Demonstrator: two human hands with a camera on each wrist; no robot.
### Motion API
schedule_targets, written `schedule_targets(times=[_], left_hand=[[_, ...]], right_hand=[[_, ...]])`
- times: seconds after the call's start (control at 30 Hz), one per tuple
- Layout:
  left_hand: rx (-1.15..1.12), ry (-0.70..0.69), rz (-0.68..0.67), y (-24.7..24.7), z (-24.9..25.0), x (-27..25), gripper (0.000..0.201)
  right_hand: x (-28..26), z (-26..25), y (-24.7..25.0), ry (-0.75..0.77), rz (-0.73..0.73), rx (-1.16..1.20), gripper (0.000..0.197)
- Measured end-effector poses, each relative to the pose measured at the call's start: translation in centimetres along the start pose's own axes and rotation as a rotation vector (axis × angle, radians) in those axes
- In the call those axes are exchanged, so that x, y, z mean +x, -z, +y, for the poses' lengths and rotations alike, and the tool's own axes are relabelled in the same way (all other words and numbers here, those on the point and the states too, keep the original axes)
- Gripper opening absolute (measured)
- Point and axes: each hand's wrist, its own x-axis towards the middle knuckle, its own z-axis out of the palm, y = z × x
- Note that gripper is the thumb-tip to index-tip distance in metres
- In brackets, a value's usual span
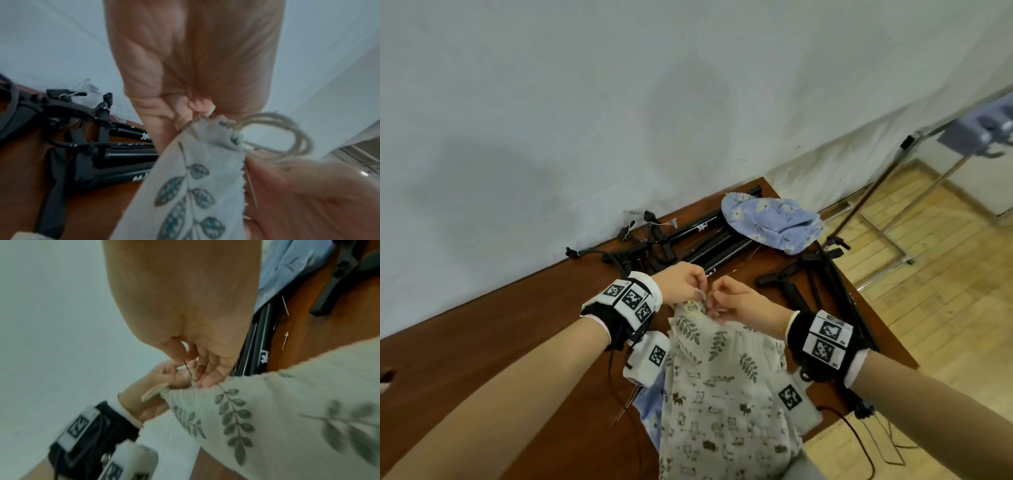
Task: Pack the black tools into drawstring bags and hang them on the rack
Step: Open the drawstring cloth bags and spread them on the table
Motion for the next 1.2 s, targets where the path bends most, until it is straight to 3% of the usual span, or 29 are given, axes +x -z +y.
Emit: schedule_targets(times=[0.1,0.2,0.4,0.47,0.6,0.77,0.93,1.03,1.1,1.2], left_hand=[[0.061,-0.127,0.058,0.4,0.6,-1.6,0.028],[0.080,-0.247,0.139,0.5,1.6,-3.4,0.042],[0.366,-0.275,0.173,0.7,4.2,-5.4,0.033],[0.460,-0.323,0.196,0.6,5.4,-5.9,0.028],[0.537,-0.359,0.264,0.8,6.9,-6.4,0.038],[0.748,-0.338,0.247,1.9,6.5,-7.4,0.042],[0.952,-0.179,0.179,0.8,5.4,-7.5,0.036],[0.921,-0.133,0.170,0.5,5.1,-7.4,0.023],[0.851,-0.130,0.178,0.5,5.2,-7.8,0.002],[0.714,-0.097,0.157,0.3,5.6,-7.6,0.016]], right_hand=[[-2.0,0.1,-1.1,0.117,0.083,-0.123,0.008],[-3.2,-0.5,-1.5,0.115,0.090,-0.343,0.013],[-4.9,-3.0,-1.8,0.036,-0.045,-0.839,0.026],[-5.1,-3.7,-1.7,0.063,-0.019,-0.979,0.030],[-5.4,-4.4,-1.2,0.087,0.037,-1.203,0.024],[-5.9,-4.4,0.8,0.030,0.164,-1.329,0.013],[-6.3,-4.3,1.7,0.036,0.267,-1.498,0.004],[-5.9,-4.1,2.0,0.022,0.289,-1.506,0.012],[-5.7,-3.8,2.4,0.044,0.293,-1.484,0.004],[-5.5,-3.3,2.8,0.061,0.321,-1.496,0.018]])
